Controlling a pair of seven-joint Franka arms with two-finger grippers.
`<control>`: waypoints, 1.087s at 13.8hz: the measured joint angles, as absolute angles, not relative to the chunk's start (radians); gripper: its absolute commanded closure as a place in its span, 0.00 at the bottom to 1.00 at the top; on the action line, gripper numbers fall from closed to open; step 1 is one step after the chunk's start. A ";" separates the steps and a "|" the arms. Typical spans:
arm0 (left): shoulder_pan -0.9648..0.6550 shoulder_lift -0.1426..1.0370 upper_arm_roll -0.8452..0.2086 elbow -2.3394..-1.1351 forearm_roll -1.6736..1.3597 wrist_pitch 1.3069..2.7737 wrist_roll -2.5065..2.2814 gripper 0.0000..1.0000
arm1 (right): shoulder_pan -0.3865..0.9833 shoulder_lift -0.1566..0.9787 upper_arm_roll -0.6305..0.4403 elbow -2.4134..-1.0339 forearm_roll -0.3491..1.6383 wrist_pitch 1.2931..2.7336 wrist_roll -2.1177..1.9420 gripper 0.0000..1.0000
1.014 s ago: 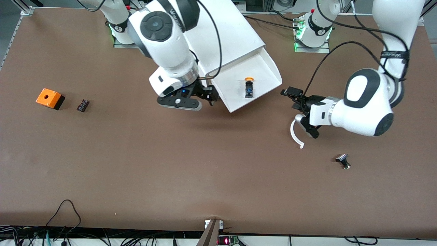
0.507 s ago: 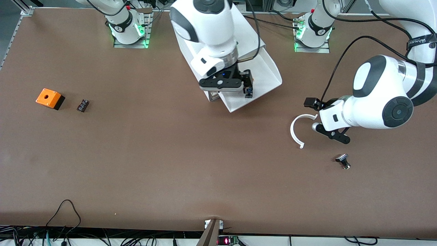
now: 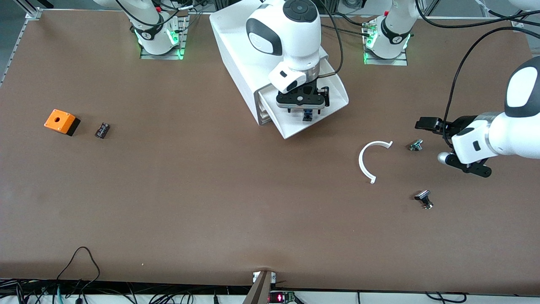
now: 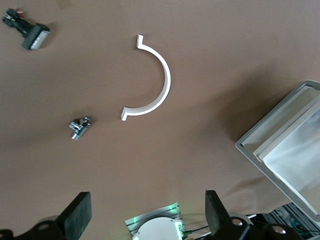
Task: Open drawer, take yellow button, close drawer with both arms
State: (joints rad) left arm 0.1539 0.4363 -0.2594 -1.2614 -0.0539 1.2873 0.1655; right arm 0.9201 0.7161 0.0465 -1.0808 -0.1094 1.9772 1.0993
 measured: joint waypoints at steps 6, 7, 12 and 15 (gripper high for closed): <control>0.129 0.440 -0.263 -1.247 -0.030 1.287 0.164 0.00 | 0.963 0.734 0.046 -1.080 -0.118 1.947 1.114 0.32; 0.131 0.441 -0.262 -1.247 -0.030 1.287 0.164 0.00 | 0.965 0.734 0.046 -1.080 -0.126 1.944 1.115 0.41; 0.132 0.443 -0.262 -1.247 -0.030 1.287 0.164 0.01 | 0.965 0.734 0.044 -1.078 -0.141 1.942 1.115 0.85; 0.132 0.443 -0.262 -1.247 -0.030 1.287 0.160 0.01 | 0.965 0.734 0.042 -1.076 -0.141 1.944 1.115 1.00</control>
State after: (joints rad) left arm 0.1321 0.4429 -0.2616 -1.2471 -0.0297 1.2868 0.1600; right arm 0.9652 0.7345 0.0421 -1.0756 -0.1407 1.9439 1.1150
